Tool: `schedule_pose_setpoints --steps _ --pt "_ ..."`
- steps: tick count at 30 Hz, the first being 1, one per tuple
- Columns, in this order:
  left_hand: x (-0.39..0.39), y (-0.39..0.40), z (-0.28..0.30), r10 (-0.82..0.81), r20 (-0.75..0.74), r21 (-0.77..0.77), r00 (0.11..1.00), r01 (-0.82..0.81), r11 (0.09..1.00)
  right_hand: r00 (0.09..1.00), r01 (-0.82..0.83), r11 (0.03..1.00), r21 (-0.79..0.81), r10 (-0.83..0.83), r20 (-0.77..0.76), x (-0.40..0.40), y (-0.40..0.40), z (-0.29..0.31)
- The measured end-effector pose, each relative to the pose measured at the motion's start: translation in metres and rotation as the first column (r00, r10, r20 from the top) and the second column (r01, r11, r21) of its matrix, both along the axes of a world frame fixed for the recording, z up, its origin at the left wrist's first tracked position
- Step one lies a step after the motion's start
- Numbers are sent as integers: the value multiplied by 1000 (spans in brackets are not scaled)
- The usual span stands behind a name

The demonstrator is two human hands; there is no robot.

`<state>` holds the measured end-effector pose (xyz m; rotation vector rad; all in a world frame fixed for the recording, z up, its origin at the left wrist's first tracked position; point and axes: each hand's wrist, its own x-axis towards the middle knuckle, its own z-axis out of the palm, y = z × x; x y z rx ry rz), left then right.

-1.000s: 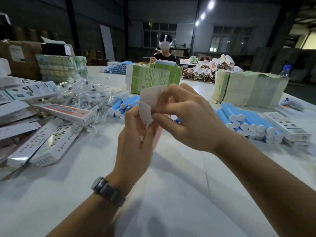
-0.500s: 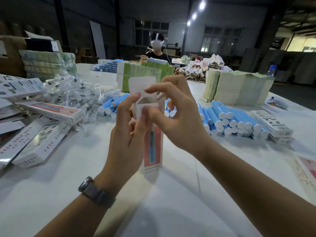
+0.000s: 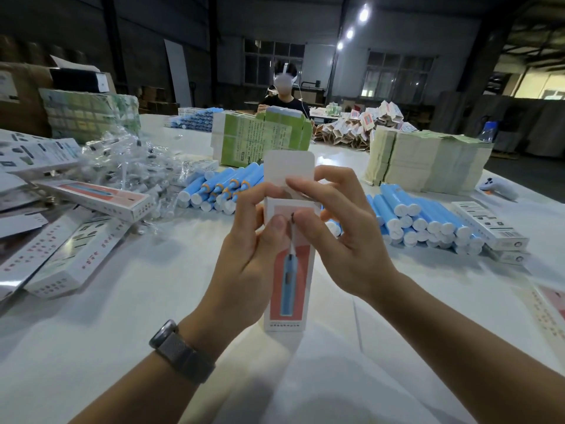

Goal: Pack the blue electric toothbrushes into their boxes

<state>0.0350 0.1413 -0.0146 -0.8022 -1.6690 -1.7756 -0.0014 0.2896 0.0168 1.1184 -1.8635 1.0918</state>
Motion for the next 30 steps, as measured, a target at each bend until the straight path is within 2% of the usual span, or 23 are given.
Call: schedule_pose_setpoints --steps 5,9,12,25,28,30 --pt "2 1 1 31 -21 -57 999 -32 998 985 -82 996 -41 87 148 -3 2 6" --pt "4 1 1 76 -7 -76 997 -76 994 994 -30 998 -51 36 105 -3 2 6" --pt "3 1 1 90 -4 -83 996 -90 992 992 -48 997 -63 55 112 -3 2 8" --pt "3 1 2 8 56 -36 998 -6 999 962 -128 975 -183 167 218 1 -1 11" --pt "3 0 3 3 63 -29 998 -1 1000 927 -160 955 -249 232 293 2 0 16" --pt "3 -1 4 -16 68 -29 998 18 999 899 -191 953 -235 266 348 1 3 21"
